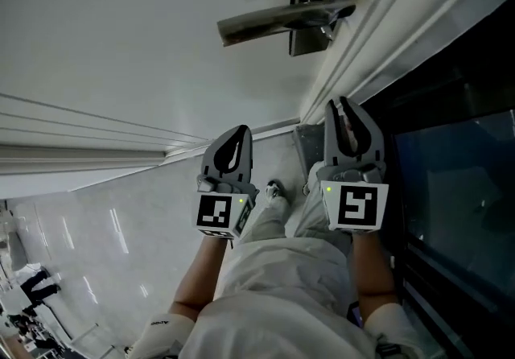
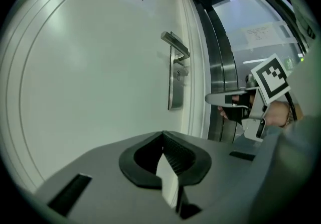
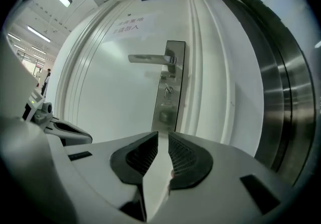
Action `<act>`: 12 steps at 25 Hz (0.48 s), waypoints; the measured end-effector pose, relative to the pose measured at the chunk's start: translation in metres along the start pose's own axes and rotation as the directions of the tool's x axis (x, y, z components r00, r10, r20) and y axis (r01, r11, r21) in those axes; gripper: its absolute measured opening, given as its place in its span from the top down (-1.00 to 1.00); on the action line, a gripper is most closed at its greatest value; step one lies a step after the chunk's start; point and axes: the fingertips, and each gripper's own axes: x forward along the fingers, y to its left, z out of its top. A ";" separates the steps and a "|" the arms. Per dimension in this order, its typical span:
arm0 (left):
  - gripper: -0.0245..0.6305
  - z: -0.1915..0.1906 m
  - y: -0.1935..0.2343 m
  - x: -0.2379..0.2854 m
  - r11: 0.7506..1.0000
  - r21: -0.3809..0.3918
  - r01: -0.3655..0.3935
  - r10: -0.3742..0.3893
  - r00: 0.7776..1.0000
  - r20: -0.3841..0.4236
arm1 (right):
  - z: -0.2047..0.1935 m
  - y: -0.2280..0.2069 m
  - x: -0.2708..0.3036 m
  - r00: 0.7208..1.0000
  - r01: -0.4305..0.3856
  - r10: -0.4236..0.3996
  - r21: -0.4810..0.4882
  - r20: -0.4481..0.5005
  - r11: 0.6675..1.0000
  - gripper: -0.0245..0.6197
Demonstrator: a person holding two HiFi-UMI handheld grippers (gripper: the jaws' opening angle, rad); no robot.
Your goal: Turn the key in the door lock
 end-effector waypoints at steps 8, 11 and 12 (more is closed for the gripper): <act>0.90 0.023 0.013 0.012 0.998 0.025 -0.051 0.050 0.998 0.027 | 0.065 -0.010 0.029 0.994 -0.047 0.064 -0.185 0.085 0.982 0.49; 0.90 0.039 0.013 0.018 0.998 0.031 -0.063 0.061 0.996 0.061 | 0.083 -0.012 0.031 0.993 -0.018 0.048 -0.269 0.105 0.963 0.50; 0.90 0.043 0.012 0.019 0.997 0.033 -0.063 0.061 0.995 0.075 | 0.086 -0.012 0.032 0.993 -0.012 0.045 -0.289 0.106 0.957 0.50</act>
